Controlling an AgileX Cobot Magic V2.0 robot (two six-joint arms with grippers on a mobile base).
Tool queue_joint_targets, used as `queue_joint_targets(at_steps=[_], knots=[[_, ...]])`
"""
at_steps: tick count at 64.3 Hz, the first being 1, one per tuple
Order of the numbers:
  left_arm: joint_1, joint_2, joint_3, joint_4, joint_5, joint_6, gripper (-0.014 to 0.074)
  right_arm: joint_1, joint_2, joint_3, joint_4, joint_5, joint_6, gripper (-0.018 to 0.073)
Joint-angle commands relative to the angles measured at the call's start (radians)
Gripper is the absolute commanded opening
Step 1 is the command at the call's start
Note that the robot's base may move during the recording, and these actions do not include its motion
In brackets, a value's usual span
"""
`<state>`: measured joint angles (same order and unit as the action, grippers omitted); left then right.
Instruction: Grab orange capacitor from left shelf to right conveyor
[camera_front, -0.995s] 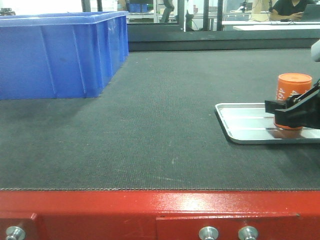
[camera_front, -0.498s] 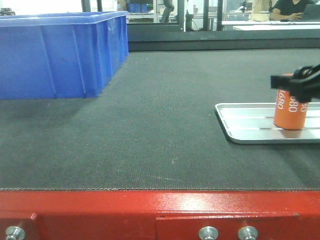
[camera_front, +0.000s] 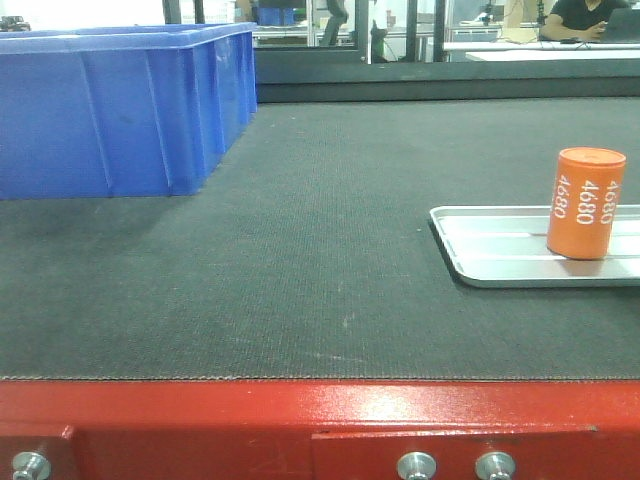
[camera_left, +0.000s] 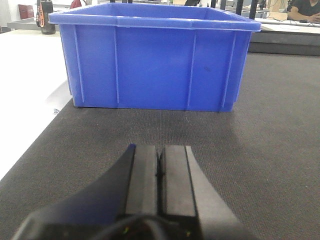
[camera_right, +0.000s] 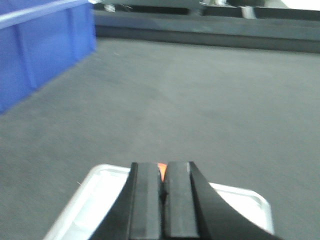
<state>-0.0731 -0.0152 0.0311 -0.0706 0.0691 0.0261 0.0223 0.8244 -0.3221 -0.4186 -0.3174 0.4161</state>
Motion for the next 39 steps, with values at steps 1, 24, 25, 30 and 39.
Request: queue_joint_targets(at_steps=[1, 24, 25, 30, 39], knots=[[0.000, -0.010, -0.005, -0.003, -0.085, -0.002, -0.0127, -0.006, -0.083, -0.025, -0.005, 0.061, 0.005, 0.0061], [0.000, -0.010, -0.005, -0.003, -0.085, -0.002, -0.0127, -0.006, -0.243, -0.025, -0.005, 0.030, 0.004, 0.0060], [0.000, -0.010, -0.005, -0.003, -0.085, -0.002, -0.0127, -0.006, -0.243, -0.025, -0.005, 0.028, 0.004, 0.0060], [0.000, -0.010, -0.005, -0.003, -0.085, -0.002, -0.0127, -0.006, -0.243, -0.025, -0.005, 0.028, 0.004, 0.0060], [0.000, -0.010, -0.005, -0.003, -0.085, -0.002, -0.0127, -0.006, -0.243, -0.025, -0.005, 0.028, 0.004, 0.0060]])
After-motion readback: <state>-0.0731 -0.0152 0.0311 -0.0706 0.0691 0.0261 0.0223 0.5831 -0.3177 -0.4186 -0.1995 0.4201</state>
